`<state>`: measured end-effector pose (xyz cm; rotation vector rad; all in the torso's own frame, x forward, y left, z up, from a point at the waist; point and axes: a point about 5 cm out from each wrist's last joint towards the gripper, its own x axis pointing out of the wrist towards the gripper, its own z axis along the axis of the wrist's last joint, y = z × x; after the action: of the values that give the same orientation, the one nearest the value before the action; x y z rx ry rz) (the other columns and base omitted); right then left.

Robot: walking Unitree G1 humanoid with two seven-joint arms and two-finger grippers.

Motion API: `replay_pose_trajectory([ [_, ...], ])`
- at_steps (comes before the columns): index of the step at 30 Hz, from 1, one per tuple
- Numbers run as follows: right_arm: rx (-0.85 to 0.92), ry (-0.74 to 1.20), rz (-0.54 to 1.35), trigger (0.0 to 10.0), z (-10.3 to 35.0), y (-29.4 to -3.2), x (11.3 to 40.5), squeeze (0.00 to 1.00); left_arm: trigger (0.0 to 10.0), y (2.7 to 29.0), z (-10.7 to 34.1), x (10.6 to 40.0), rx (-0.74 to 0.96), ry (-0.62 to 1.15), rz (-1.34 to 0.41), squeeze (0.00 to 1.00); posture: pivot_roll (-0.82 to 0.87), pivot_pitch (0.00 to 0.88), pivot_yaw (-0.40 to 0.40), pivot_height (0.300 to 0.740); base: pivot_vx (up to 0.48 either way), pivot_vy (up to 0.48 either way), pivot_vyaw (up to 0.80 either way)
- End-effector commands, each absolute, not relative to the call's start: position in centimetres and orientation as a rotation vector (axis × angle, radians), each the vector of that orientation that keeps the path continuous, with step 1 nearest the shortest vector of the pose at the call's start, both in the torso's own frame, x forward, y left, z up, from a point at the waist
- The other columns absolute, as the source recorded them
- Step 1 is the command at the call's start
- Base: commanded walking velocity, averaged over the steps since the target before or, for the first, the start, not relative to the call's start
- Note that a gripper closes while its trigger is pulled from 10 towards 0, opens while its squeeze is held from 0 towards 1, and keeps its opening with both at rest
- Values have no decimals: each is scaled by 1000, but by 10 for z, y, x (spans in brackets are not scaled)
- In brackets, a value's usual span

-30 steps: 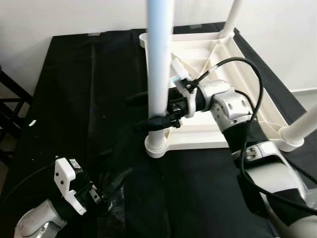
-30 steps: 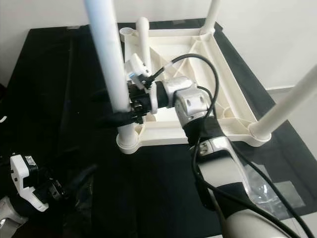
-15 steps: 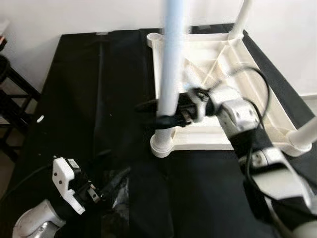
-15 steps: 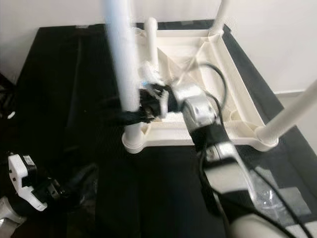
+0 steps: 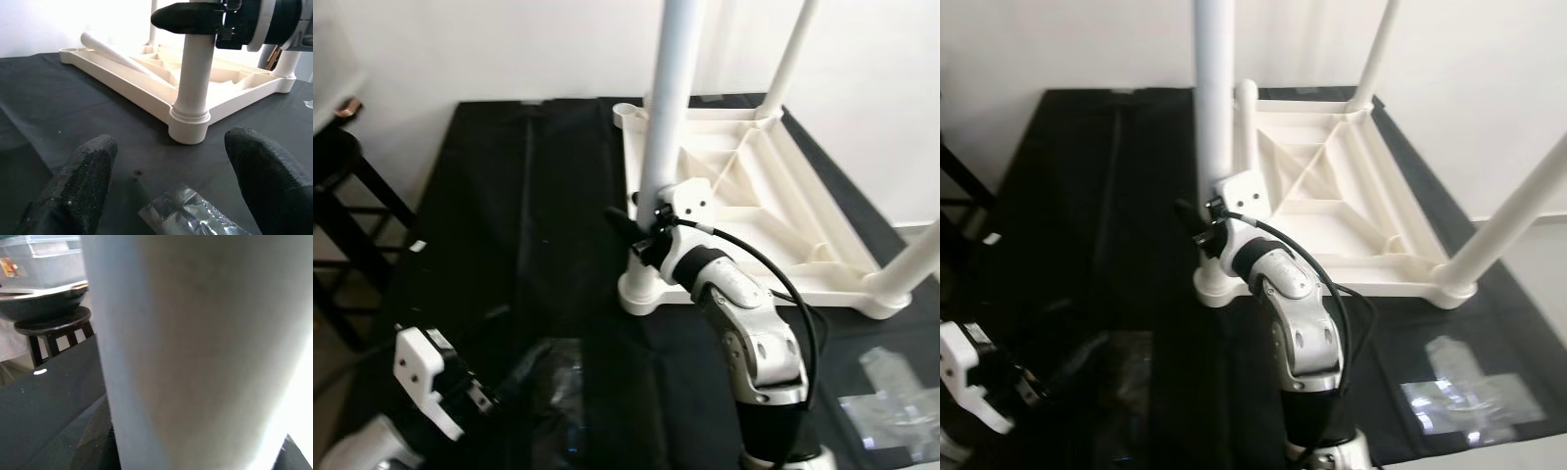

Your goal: Building children table

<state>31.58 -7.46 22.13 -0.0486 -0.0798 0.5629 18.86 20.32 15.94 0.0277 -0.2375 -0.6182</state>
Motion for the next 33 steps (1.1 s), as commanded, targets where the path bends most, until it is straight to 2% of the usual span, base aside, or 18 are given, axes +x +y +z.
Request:
replay_pose_trajectory([
  [1,-20,173,534,0,174,-76,320,0,10000,203,154,188,37,-217,-622,0,-52,219,-37,740,0,0,0],
  [2,-30,164,561,10000,177,-73,323,0,10000,203,153,188,38,-217,-623,0,-53,219,-37,740,0,0,0],
  [6,-13,124,632,10000,186,-70,324,0,10000,203,153,186,36,-220,-621,0,-54,217,-36,740,0,0,0],
  [7,15,95,696,10000,192,-69,323,580,10000,202,153,185,32,-223,-619,0,-54,217,-36,740,0,0,0],
  [8,70,39,810,10000,204,-68,323,1000,10000,202,153,185,31,-225,-621,0,-53,221,-37,740,0,0,0],
  [9,70,39,810,10000,204,-68,323,1000,10000,202,153,185,31,-225,-621,0,-53,221,-37,740,0,0,0],
  [10,74,-24,919,10000,216,-71,323,1000,10000,201,154,184,30,-228,-622,0,-53,224,-38,740,0,0,0],
  [11,74,-24,919,10000,216,-71,323,1000,10000,201,154,184,30,-228,-622,0,-53,224,-38,740,0,0,0],
  [12,44,-68,1032,10000,226,-78,323,1000,10000,200,154,183,28,-230,-624,0,-49,225,-39,740,0,0,0],
  [13,44,-68,1032,10000,226,-78,323,1000,10000,200,154,183,28,-230,-624,0,-49,225,-39,740,0,0,0],
  [14,-8,-90,1141,10000,232,-87,321,239,10000,199,155,182,27,-233,-626,0,-47,229,-41,740,0,0,0],
  [15,-71,-95,1212,10000,235,-95,320,0,10000,198,155,182,26,-235,-627,0,-44,231,-43,740,0,0,0],
  [21,-202,-49,1402,10000,233,-108,322,0,10000,198,158,178,27,-246,-622,0,-35,247,-47,740,0,0,0],
  [29,-322,-53,1529,10000,245,-98,342,0,10000,196,162,168,44,-264,-593,0,-4,262,-60,740,0,0,0],
  [30,-324,-61,1557,3529,250,-96,346,0,10000,195,162,166,42,-265,-589,0,4,265,-63,740,0,0,0],
  [32,-324,-61,1557,3529,250,-96,346,0,10000,195,162,166,42,-265,-589,0,4,265,-63,740,0,0,0],
  [33,-322,-62,1598,0,254,-96,348,0,10000,194,161,166,41,-264,-586,0,5,265,-64,740,0,0,0],
])
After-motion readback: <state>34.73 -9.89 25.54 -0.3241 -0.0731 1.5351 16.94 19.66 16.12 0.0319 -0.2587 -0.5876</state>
